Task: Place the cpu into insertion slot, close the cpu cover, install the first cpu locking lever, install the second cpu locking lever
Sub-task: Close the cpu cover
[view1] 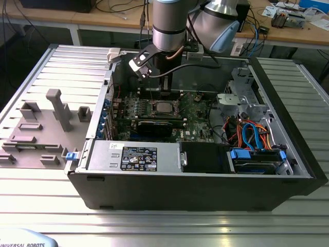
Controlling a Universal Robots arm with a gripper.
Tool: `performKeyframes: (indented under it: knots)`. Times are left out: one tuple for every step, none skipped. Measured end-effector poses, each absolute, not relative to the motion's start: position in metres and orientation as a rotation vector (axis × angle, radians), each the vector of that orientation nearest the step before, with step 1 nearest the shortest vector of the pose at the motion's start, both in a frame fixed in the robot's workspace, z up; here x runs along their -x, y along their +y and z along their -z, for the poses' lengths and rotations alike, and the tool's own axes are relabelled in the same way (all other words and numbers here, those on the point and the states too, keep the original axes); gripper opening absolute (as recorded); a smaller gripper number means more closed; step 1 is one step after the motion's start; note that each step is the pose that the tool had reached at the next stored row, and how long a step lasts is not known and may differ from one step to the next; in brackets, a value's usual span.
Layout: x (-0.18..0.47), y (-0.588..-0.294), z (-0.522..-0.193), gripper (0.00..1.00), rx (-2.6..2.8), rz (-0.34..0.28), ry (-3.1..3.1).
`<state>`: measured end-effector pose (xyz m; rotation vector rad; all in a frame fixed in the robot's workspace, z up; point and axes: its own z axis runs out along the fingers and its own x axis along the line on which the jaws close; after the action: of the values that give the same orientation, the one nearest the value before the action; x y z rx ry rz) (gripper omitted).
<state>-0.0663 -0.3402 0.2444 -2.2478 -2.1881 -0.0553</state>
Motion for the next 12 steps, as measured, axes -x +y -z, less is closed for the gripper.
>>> performKeyframes:
  knots:
    - [0.0663, -0.3402, -0.2448, 0.11, 2.248, 0.055, -2.188]
    - [0.0663, -0.3402, -0.2451, 0.11, 2.248, 0.055, -2.188]
    - [0.0663, -0.3402, -0.2455, 0.11, 2.248, 0.055, -2.188]
    - [0.0663, -0.3402, -0.2457, 0.11, 2.248, 0.055, -2.188]
    - [0.0663, -0.3402, -0.246, 0.11, 2.248, 0.055, -2.188]
    - [0.0663, -0.3402, -0.2462, 0.11, 2.248, 0.055, -2.188]
    - [0.0663, -0.3402, -0.2465, 0.11, 2.248, 0.055, -2.188]
    - [0.0663, -0.3402, -0.2468, 0.11, 2.248, 0.055, -2.188]
    - [0.0663, -0.3402, -0.247, 0.11, 2.248, 0.055, -2.188]
    - [0.0663, -0.3402, -0.2473, 0.11, 2.248, 0.055, -2.188]
    - [0.0663, -0.3402, -0.2475, 0.11, 2.248, 0.055, -2.188]
    - [0.0663, -0.3402, -0.2477, 0.11, 2.248, 0.055, -2.188]
